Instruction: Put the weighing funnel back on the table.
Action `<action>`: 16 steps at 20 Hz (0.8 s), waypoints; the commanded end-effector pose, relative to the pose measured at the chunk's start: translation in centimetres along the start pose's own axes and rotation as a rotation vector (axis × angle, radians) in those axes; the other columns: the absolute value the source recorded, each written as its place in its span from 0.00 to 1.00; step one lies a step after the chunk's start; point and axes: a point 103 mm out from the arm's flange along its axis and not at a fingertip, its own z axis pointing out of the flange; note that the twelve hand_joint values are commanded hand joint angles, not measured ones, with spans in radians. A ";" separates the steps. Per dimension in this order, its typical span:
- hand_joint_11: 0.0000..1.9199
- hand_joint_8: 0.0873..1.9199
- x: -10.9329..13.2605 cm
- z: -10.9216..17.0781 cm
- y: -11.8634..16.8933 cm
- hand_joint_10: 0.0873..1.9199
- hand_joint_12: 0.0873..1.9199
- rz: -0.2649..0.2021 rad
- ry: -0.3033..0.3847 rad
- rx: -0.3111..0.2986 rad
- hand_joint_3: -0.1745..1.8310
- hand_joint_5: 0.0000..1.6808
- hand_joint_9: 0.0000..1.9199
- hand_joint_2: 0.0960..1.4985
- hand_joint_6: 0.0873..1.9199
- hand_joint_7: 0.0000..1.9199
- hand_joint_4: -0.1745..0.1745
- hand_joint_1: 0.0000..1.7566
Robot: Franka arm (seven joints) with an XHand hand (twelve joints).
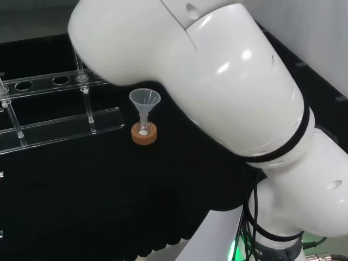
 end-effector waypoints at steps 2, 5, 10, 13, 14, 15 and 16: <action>0.61 0.23 -1.6 -0.2 -0.1 0.00 0.38 -0.014 0.168 -0.033 0.35 0.75 0.75 0.45 0.29 0.55 1.00 0.63; 0.61 0.23 -2.6 -0.3 -0.2 0.00 0.38 -0.053 0.259 -0.070 0.35 0.75 0.75 0.45 0.29 0.55 1.00 0.63; 0.61 0.23 -4.0 -0.8 -0.2 0.00 0.38 -0.019 0.335 -0.085 0.35 0.75 0.75 0.45 0.29 0.55 1.00 0.63; 0.61 0.23 -4.9 -0.6 0.1 0.00 0.38 -0.002 0.382 -0.074 0.35 0.75 0.75 0.46 0.30 0.55 1.00 0.63; 0.61 0.23 -5.3 -0.5 0.2 0.00 0.38 0.002 0.398 -0.072 0.35 0.75 0.75 0.46 0.30 0.55 1.00 0.63; 0.61 0.23 -5.9 -0.4 0.3 0.00 0.38 0.006 0.411 -0.075 0.35 0.75 0.75 0.46 0.30 0.55 1.00 0.63; 0.61 0.23 -6.3 -0.4 0.4 0.00 0.38 0.012 0.424 -0.079 0.35 0.75 0.75 0.46 0.30 0.55 1.00 0.63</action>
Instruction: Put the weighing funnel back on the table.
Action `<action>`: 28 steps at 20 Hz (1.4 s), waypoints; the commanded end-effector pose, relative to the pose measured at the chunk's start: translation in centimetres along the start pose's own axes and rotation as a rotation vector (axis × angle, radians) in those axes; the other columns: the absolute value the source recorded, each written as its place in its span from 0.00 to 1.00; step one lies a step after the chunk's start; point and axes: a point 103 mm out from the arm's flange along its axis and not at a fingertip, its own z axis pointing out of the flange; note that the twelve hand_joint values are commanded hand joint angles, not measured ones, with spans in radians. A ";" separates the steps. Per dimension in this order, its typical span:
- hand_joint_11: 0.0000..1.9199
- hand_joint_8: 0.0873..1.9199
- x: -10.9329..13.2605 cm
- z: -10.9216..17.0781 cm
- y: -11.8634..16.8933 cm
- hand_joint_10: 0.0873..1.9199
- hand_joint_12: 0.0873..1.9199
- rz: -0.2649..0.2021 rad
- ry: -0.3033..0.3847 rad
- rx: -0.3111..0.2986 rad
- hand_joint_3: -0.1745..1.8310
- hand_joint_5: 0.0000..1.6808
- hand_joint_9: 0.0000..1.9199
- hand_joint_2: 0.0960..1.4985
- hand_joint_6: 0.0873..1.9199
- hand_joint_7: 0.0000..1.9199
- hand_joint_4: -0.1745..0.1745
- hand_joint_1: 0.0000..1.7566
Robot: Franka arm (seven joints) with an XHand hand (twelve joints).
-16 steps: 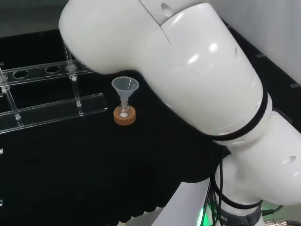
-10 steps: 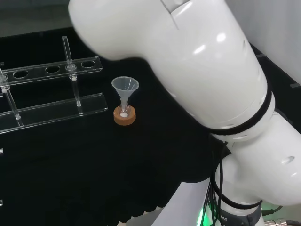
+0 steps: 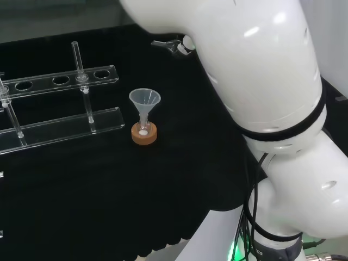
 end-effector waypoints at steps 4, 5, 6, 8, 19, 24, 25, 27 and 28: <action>0.61 0.23 -3.6 -0.5 0.7 0.00 0.38 0.056 0.145 -0.025 0.34 0.75 0.75 0.46 0.30 0.55 1.00 0.63; 0.61 0.23 -3.9 -0.5 0.8 0.00 0.38 0.060 0.158 -0.025 0.34 0.75 0.75 0.46 0.30 0.55 1.00 0.63; 0.61 0.23 -4.4 -0.4 0.9 0.00 0.38 0.064 0.164 -0.024 0.34 0.75 0.75 0.46 0.30 0.55 1.00 0.63; 0.61 0.23 -4.9 -0.5 1.2 0.00 0.38 0.069 0.153 -0.025 0.34 0.75 0.75 0.46 0.30 0.55 1.00 0.63; 0.61 0.23 -5.8 3.2 4.8 0.00 0.38 0.067 0.014 0.011 0.34 0.75 0.75 0.46 0.30 0.55 1.00 0.63; 0.61 0.24 -6.3 5.3 7.6 0.00 0.38 0.094 -0.053 0.050 0.34 0.75 0.75 0.46 0.30 0.55 1.00 0.63; 0.61 0.24 -6.3 5.6 8.3 0.00 0.38 0.101 -0.063 0.062 0.34 0.75 0.75 0.46 0.30 0.55 1.00 0.63; 0.61 0.24 -6.6 6.4 9.6 0.00 0.38 0.109 -0.074 0.080 0.34 0.75 0.75 0.46 0.30 0.55 1.00 0.63; 0.61 0.24 -6.7 6.8 10.1 0.00 0.38 0.111 -0.079 0.085 0.34 0.75 0.75 0.46 0.30 0.55 1.00 0.63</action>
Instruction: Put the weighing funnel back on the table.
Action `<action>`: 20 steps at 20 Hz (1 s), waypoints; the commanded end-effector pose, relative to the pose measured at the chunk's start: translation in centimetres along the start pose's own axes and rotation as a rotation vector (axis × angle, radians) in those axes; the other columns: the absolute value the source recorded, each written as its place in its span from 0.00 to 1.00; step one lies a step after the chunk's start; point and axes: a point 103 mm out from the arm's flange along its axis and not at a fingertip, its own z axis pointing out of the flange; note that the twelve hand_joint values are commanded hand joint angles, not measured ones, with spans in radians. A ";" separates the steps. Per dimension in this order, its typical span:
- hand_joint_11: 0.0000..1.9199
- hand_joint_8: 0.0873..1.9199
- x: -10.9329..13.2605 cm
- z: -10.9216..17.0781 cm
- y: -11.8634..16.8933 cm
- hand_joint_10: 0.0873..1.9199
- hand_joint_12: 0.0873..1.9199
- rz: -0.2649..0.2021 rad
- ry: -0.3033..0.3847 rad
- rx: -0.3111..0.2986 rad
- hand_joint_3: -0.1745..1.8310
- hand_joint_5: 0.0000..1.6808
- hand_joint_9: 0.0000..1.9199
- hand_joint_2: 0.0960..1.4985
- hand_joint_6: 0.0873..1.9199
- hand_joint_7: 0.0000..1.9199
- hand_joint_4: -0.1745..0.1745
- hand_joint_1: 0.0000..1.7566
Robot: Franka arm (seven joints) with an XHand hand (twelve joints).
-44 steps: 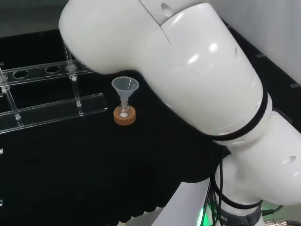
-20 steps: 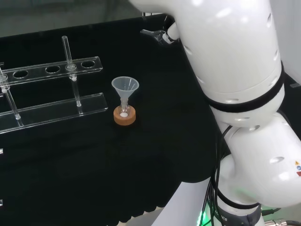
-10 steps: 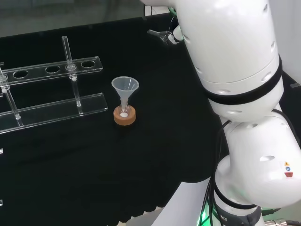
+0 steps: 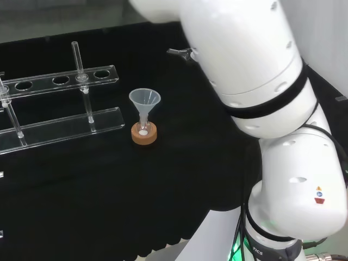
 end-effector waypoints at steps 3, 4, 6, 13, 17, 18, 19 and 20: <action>0.61 0.24 -1.0 3.9 6.4 0.00 0.38 0.033 -0.085 0.063 0.34 0.75 0.75 0.46 0.30 0.55 1.00 0.63; 0.61 0.24 -1.1 4.2 6.9 0.00 0.39 0.034 -0.089 0.069 0.34 0.75 0.75 0.46 0.30 0.55 1.00 0.63; 0.61 0.24 -1.4 4.8 7.5 0.00 0.39 0.037 -0.090 0.079 0.34 0.75 0.75 0.46 0.30 0.55 1.00 0.63; 0.61 0.24 -1.8 7.4 9.3 0.00 0.39 0.046 -0.102 0.110 0.34 0.75 0.75 0.46 0.30 0.55 1.00 0.63; 0.61 0.24 -1.8 8.5 10.0 0.00 0.39 0.047 -0.117 0.122 0.34 0.75 0.75 0.46 0.30 0.55 1.00 0.63; 0.61 0.24 -1.8 8.7 10.1 0.00 0.39 0.047 -0.119 0.125 0.34 0.75 0.75 0.46 0.30 0.55 1.00 0.63; 0.61 0.24 -1.7 9.0 10.3 0.00 0.39 0.046 -0.122 0.128 0.34 0.75 0.75 0.46 0.30 0.55 1.00 0.63; 0.61 0.24 -1.6 9.3 10.4 0.00 0.39 0.045 -0.125 0.132 0.34 0.75 0.75 0.46 0.30 0.55 1.00 0.63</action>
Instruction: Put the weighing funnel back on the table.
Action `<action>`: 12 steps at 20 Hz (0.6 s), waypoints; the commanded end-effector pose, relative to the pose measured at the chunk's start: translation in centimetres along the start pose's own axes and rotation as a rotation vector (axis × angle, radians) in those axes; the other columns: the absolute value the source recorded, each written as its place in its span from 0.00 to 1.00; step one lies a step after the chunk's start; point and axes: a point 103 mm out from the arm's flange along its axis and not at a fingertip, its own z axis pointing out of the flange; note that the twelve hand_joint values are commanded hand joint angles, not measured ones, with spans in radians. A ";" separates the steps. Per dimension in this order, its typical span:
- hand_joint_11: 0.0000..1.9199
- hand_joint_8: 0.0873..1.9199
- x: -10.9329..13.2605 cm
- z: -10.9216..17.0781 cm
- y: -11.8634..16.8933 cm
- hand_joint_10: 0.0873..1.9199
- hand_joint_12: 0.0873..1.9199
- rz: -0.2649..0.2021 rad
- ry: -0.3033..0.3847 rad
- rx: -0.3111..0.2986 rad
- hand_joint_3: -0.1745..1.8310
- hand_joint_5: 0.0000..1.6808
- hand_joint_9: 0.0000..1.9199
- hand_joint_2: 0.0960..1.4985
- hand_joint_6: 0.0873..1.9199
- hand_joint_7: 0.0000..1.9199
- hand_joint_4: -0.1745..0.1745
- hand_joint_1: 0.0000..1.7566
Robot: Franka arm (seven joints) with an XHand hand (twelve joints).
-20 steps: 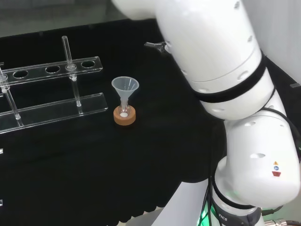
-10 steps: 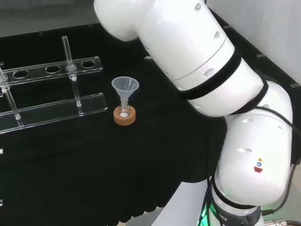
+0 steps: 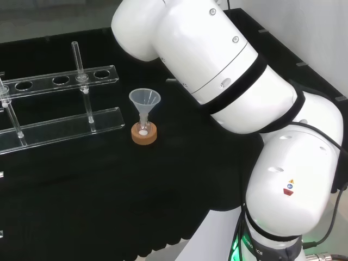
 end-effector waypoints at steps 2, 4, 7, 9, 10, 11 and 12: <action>0.61 0.24 0.5 1.5 1.3 0.00 0.39 0.002 -0.015 0.013 0.34 0.75 0.75 0.46 0.30 0.55 1.00 0.63; 0.61 0.24 0.7 1.8 1.5 0.00 0.39 -0.001 -0.023 0.016 0.34 0.75 0.75 0.46 0.30 0.54 1.00 0.63; 0.61 0.24 1.1 2.0 1.7 0.00 0.39 0.006 -0.038 0.018 0.34 0.75 0.75 0.46 0.30 0.54 1.00 0.63; 0.61 0.24 1.1 2.1 1.8 0.00 0.39 0.007 -0.038 0.023 0.34 0.75 0.75 0.46 0.30 0.54 1.00 0.63; 0.61 0.24 1.0 2.2 1.9 0.00 0.39 0.007 -0.036 0.027 0.34 0.75 0.75 0.46 0.30 0.54 1.00 0.63; 0.61 0.24 0.8 2.4 2.1 0.00 0.39 0.007 -0.035 0.029 0.34 0.75 0.75 0.46 0.30 0.54 1.00 0.63; 0.61 0.24 1.1 2.4 2.1 0.00 0.39 0.012 -0.045 0.027 0.34 0.75 0.75 0.46 0.30 0.54 1.00 0.63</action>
